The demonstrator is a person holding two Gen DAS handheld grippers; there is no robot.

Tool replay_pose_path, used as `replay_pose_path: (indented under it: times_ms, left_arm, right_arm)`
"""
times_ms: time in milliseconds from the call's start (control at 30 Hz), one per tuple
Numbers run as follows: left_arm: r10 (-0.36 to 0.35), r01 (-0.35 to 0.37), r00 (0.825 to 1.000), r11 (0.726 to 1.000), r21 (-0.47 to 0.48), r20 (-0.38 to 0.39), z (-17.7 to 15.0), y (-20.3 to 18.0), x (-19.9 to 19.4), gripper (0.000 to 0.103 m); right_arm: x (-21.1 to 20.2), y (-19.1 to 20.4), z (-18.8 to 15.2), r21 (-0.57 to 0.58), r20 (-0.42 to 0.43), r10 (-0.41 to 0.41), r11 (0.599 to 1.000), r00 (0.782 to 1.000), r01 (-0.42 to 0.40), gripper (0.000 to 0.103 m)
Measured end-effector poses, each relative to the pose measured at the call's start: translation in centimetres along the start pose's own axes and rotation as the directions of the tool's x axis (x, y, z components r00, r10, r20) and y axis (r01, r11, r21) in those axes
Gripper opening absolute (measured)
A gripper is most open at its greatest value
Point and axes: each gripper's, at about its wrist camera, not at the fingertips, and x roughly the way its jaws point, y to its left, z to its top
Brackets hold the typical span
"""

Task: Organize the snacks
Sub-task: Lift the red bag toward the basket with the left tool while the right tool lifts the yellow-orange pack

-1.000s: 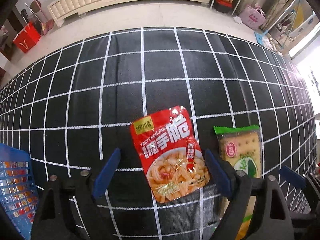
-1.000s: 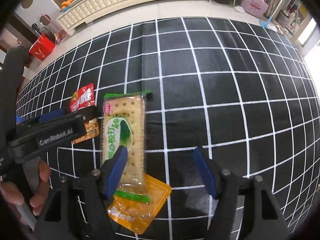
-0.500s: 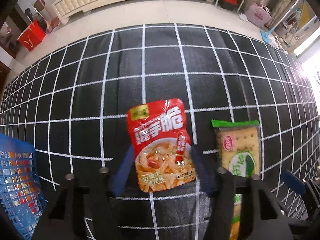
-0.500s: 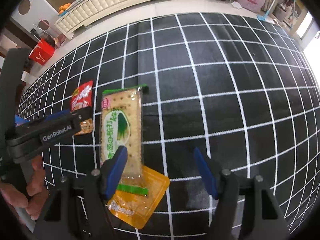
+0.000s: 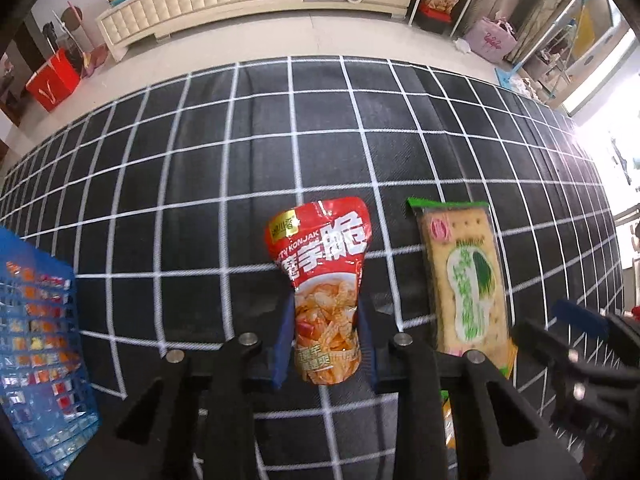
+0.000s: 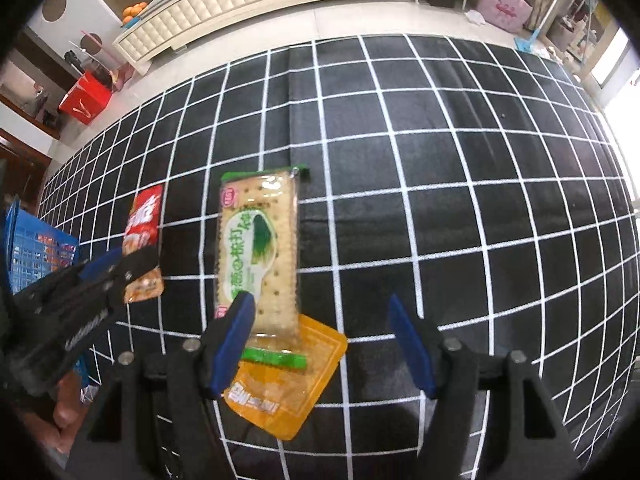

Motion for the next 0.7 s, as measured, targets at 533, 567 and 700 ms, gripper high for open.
replay_pose_path:
  times_ms: [533, 567, 700]
  left_arm:
    - [-0.018, 0.001, 0.994, 0.988, 0.153, 0.108, -9.8, 2.9, -6.6, 0.027]
    - [-0.016, -0.002, 0.994, 0.987, 0.158, 0.112, -9.9, 2.6, -6.5, 0.027]
    - [-0.014, -0.008, 0.991, 0.986, 0.164, 0.131, -11.1, 3.0, -7.2, 0.027]
  right_arm:
    - [1.0, 3.1, -4.1, -0.025, -0.054, -0.019, 1.000, 0.998, 0.018, 0.073]
    - [1.2, 3.1, -4.3, -0.023, -0.048, -0.044, 0.999, 0.998, 0.043, 0.073]
    - [2.3, 2.5, -5.1, 0.027, -0.071, -0.056, 0.998, 0.996, 0.058, 0.077]
